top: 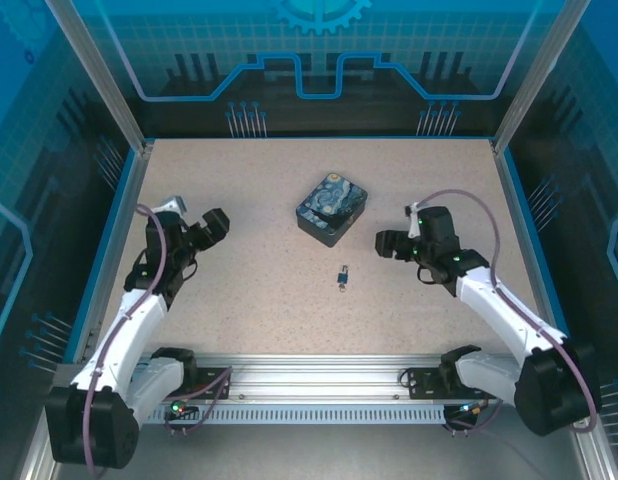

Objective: Unlock a padlock with a key

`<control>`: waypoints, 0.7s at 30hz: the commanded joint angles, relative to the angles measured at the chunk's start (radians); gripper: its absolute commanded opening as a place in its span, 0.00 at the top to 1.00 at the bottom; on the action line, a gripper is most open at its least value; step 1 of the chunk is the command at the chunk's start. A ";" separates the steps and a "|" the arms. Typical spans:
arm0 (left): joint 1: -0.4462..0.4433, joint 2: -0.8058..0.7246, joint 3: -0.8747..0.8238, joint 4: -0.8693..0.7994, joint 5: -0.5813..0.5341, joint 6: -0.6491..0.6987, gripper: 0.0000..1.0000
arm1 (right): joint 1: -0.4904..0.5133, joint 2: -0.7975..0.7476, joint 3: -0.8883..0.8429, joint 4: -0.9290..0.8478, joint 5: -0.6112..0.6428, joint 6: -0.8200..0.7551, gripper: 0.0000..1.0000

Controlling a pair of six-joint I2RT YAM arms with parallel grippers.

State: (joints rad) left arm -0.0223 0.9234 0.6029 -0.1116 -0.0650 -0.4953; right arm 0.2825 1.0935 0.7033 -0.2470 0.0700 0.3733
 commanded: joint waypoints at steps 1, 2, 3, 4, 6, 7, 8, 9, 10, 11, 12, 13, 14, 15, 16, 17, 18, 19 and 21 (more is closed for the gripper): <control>0.009 0.004 -0.097 0.161 -0.184 0.161 0.01 | -0.068 -0.045 -0.050 0.091 0.198 -0.095 0.00; 0.009 0.009 -0.124 0.214 -0.187 0.200 0.01 | -0.091 -0.051 -0.071 0.133 0.210 -0.109 0.00; 0.009 0.018 -0.148 0.259 -0.194 0.244 0.01 | -0.116 -0.053 -0.101 0.194 0.214 -0.133 0.00; 0.009 0.032 -0.160 0.285 -0.205 0.280 0.01 | -0.137 -0.049 -0.133 0.251 0.223 -0.152 0.00; 0.009 0.071 -0.168 0.325 -0.217 0.338 0.01 | -0.176 -0.022 -0.190 0.375 0.223 -0.186 0.00; 0.008 0.098 -0.176 0.354 -0.223 0.364 0.01 | -0.193 0.000 -0.212 0.431 0.226 -0.193 0.00; 0.010 0.122 -0.183 0.385 -0.225 0.382 0.01 | -0.205 0.025 -0.229 0.480 0.224 -0.199 0.00; 0.010 0.154 -0.196 0.437 -0.217 0.405 0.01 | -0.216 0.056 -0.247 0.545 0.222 -0.201 0.00; 0.011 0.184 -0.207 0.485 -0.206 0.423 0.01 | -0.225 0.087 -0.264 0.605 0.215 -0.200 0.00; 0.011 0.210 -0.217 0.526 -0.194 0.437 0.01 | -0.229 0.119 -0.277 0.665 0.207 -0.202 0.00; 0.012 0.238 -0.232 0.583 -0.177 0.454 0.01 | -0.231 0.154 -0.293 0.731 0.196 -0.199 0.00; 0.012 0.270 -0.247 0.645 -0.157 0.470 0.01 | -0.236 0.191 -0.302 0.800 0.175 -0.205 0.00; 0.013 0.298 -0.261 0.694 -0.140 0.483 0.01 | -0.236 0.207 -0.285 0.799 0.141 -0.232 0.00; 0.015 0.329 -0.272 0.755 -0.112 0.495 0.01 | -0.231 0.221 -0.273 0.798 0.124 -0.269 0.00; 0.016 0.343 -0.268 0.772 -0.073 0.507 0.01 | -0.220 0.232 -0.286 0.849 0.125 -0.304 0.00; 0.018 0.355 -0.268 0.794 -0.043 0.523 0.01 | -0.219 0.241 -0.299 0.893 0.121 -0.322 0.00; 0.019 0.375 -0.276 0.846 -0.009 0.531 0.01 | -0.223 0.257 -0.320 0.954 0.107 -0.330 0.00; 0.021 0.395 -0.281 0.893 0.014 0.540 0.01 | -0.230 0.279 -0.339 1.012 0.089 -0.332 0.00; 0.026 0.416 -0.256 0.874 0.060 0.534 0.01 | -0.239 0.347 -0.368 1.117 0.051 -0.334 0.00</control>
State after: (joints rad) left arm -0.0124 1.3182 0.3336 0.6231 -0.1162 -0.0143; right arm 0.0586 1.3716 0.3779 0.6376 0.1825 0.0902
